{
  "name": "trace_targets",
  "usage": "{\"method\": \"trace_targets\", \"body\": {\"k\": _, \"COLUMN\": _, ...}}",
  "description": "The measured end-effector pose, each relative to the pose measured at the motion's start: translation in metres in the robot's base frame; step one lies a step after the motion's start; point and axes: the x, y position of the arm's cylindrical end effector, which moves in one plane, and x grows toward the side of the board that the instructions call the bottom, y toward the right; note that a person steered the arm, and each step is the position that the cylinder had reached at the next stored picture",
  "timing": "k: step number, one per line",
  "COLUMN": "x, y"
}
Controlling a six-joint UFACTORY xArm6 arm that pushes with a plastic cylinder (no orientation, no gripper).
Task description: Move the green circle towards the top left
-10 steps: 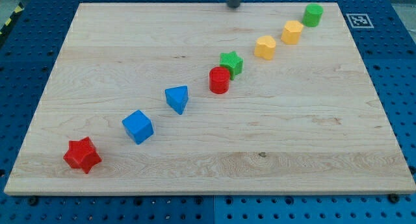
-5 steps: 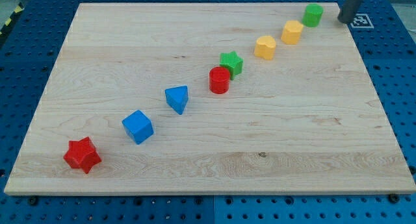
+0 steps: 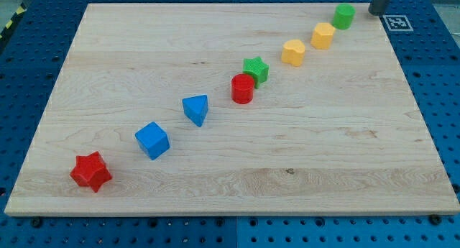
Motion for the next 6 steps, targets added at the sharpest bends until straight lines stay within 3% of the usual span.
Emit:
{"method": "trace_targets", "body": {"k": 2, "x": 0.024, "y": -0.079}}
{"method": "trace_targets", "body": {"k": 6, "x": 0.024, "y": -0.255}}
